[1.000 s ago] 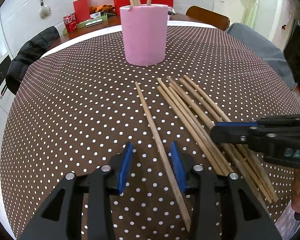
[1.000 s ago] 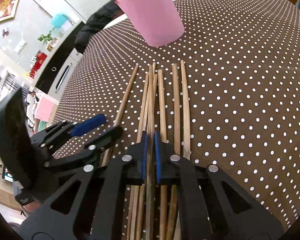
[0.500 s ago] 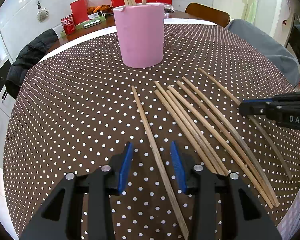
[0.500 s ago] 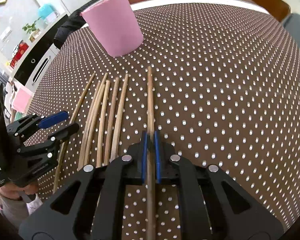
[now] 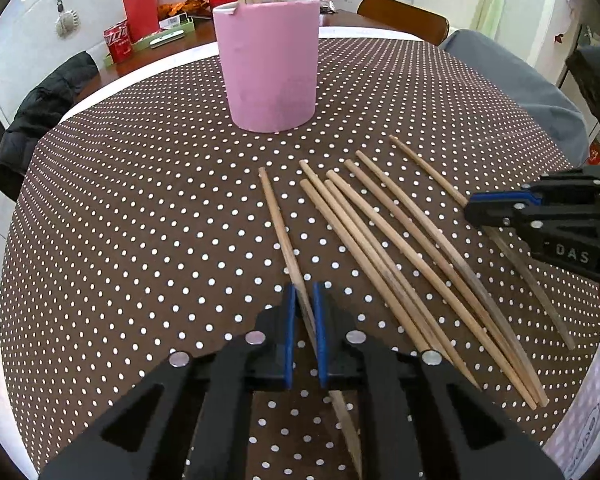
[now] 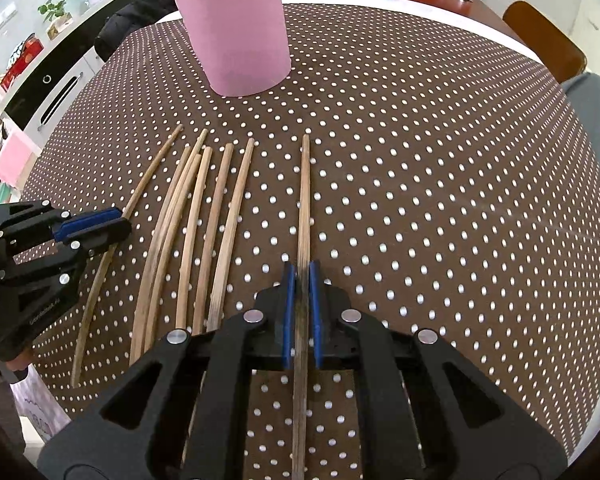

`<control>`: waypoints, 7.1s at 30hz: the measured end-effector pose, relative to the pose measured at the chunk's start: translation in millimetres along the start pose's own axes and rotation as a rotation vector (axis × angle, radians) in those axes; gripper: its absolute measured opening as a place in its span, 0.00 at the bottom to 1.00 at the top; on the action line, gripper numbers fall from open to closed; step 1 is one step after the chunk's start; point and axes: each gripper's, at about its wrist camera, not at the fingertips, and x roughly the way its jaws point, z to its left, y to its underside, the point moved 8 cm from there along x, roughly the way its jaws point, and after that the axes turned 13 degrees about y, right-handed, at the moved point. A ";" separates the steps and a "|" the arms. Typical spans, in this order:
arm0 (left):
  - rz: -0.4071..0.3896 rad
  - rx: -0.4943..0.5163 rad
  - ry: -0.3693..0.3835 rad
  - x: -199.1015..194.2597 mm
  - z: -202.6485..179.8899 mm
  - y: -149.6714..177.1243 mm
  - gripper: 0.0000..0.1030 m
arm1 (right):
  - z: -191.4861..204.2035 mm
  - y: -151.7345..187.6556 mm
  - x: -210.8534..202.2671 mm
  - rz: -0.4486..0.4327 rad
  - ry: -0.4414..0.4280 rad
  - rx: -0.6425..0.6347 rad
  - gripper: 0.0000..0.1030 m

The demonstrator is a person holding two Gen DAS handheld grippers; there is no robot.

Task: Organize utensils
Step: 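Lift the right tool's chopstick over the pink cup while the left tool lifts its chopstick, then lower both chopsticks into the pink cup and open both tools, then move both open tools back down to the chopstick pile, then close the right tool on a chopstick while the left tool closes on another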

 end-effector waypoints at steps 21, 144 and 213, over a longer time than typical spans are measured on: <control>-0.309 -0.113 0.029 -67.7 6.7 -14.7 0.05 | -28.0 -26.1 -71.2 -0.327 -0.236 0.196 0.06; -0.467 -0.147 -0.153 -143.1 -13.0 -5.8 0.96 | -64.3 -10.8 -136.1 -0.462 -0.098 0.294 0.94; -0.003 -0.062 -0.179 -1.2 0.2 7.5 0.96 | 18.8 2.3 6.6 -0.095 0.030 -0.084 0.53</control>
